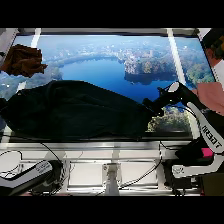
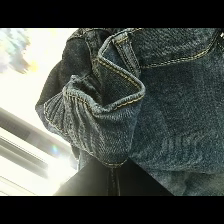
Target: Fold the clothes and pants, and hang the long-sleeved shirts on hangers.
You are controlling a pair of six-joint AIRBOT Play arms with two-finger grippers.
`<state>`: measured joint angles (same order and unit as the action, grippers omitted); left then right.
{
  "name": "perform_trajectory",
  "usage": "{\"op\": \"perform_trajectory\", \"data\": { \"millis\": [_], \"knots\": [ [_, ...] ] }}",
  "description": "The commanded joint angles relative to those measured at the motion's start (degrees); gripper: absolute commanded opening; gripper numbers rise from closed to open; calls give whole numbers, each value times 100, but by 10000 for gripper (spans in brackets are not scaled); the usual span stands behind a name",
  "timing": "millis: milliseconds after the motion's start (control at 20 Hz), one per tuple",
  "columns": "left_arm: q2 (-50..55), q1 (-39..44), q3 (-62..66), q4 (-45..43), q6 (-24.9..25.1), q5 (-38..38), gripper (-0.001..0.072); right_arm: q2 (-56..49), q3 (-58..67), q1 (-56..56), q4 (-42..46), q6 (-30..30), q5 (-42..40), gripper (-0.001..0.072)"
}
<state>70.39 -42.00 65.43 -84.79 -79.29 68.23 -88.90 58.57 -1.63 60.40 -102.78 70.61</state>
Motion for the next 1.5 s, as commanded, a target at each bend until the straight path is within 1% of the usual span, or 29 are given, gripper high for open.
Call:
{"op": "perform_trajectory", "data": {
  "millis": [0,50,200,400,450,600,700,800,950,1000,1100,1250,1350,1450],
  "knots": [
    [2,0,-2,0,0,0,51,-120,7,-24,122,-59,-131,108],
    [2,0,-2,0,0,0,51,-127,7,-33,129,122,-197,24],
    [2,0,-2,0,0,0,51,-63,118,-33,87,807,-192,22],
    [0,0,-2,0,0,2,51,131,651,-26,282,1797,391,22],
    [0,0,-2,0,0,2,52,219,721,-26,525,1834,527,22],
    [0,0,-2,0,0,2,51,546,678,-26,1283,1781,671,21],
    [0,0,-2,0,0,4,51,776,638,-33,1331,1812,772,21],
    [0,0,-2,0,0,4,51,1121,629,-57,1381,2004,914,20],
    [-7,0,0,-17,24,79,51,2085,610,-57,1574,2068,984,19],
    [-9,-2,2,-55,140,122,52,2496,573,-57,1633,2065,1110,19],
    [-48,-2,9,-337,219,304,51,3285,450,-57,1657,2050,1596,19],
    [-195,-2,13,-1010,219,509,51,4437,258,-57,1659,1711,2500,19],
    [-321,-2,13,-1598,221,612,51,5031,184,-57,1657,1318,2874,19],
    [-417,0,13,-1939,225,752,51,5436,125,-57,1646,933,3150,19]
  ]
}}
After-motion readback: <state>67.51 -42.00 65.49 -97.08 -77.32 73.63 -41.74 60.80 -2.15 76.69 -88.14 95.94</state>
